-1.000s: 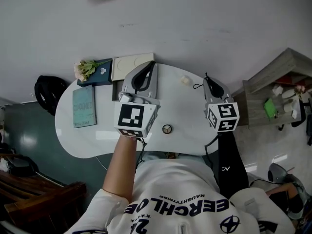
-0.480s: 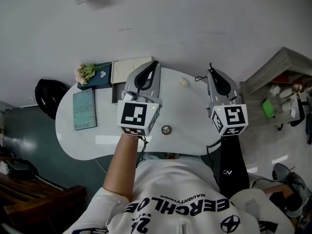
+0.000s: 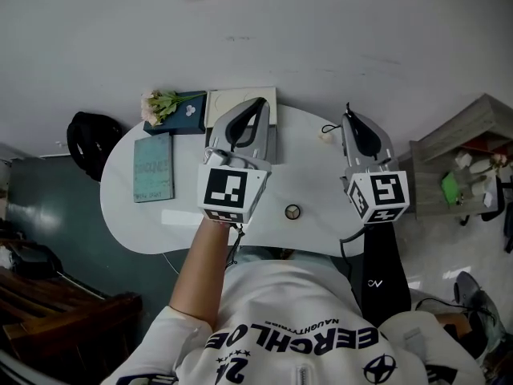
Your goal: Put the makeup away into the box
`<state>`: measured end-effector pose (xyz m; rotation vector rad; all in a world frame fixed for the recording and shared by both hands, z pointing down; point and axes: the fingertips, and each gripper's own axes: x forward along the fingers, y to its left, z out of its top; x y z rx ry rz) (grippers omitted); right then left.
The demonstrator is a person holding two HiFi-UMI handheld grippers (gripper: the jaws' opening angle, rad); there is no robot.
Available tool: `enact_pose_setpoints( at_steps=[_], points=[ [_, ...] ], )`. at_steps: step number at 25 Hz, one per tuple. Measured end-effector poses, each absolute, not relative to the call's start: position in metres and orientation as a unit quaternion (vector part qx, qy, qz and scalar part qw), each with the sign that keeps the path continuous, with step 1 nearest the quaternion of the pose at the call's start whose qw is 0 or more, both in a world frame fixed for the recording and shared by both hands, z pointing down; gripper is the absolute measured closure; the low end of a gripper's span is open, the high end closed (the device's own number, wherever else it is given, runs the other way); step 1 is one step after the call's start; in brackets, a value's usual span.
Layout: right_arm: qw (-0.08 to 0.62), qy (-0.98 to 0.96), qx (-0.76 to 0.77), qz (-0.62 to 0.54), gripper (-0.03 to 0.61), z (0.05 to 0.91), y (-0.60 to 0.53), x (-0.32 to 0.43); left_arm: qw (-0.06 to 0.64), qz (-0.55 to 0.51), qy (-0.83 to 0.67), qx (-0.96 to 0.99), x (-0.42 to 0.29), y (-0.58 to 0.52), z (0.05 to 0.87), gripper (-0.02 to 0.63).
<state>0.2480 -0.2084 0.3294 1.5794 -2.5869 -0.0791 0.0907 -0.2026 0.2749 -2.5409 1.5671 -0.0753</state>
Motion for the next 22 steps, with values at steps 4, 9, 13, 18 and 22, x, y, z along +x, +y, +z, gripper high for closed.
enact_pose_setpoints(
  at_steps=[4,9,13,18,22],
  points=[
    [0.063,-0.858,0.508,-0.023,0.531,0.333,-0.215,0.207,0.082,-0.037,0.525,-0.846,0.057,-0.209,0.278,0.614],
    [0.072,-0.863,0.5,-0.017,0.531,0.337,-0.223,0.157,0.081,-0.042,0.508,-0.856,0.023,-0.217,0.281,0.614],
    [0.078,-0.867,0.492,-0.017,0.531,0.342,-0.226,0.123,0.081,-0.043,0.499,-0.862,0.002,-0.225,0.287,0.614],
    [0.089,-0.865,0.494,-0.008,0.531,0.354,-0.23,0.103,0.073,-0.044,0.495,-0.865,-0.018,-0.231,0.296,0.614],
    [0.096,-0.865,0.492,0.008,0.531,0.369,-0.235,0.091,0.067,-0.039,0.49,-0.868,-0.026,-0.231,0.301,0.614]
  ],
)
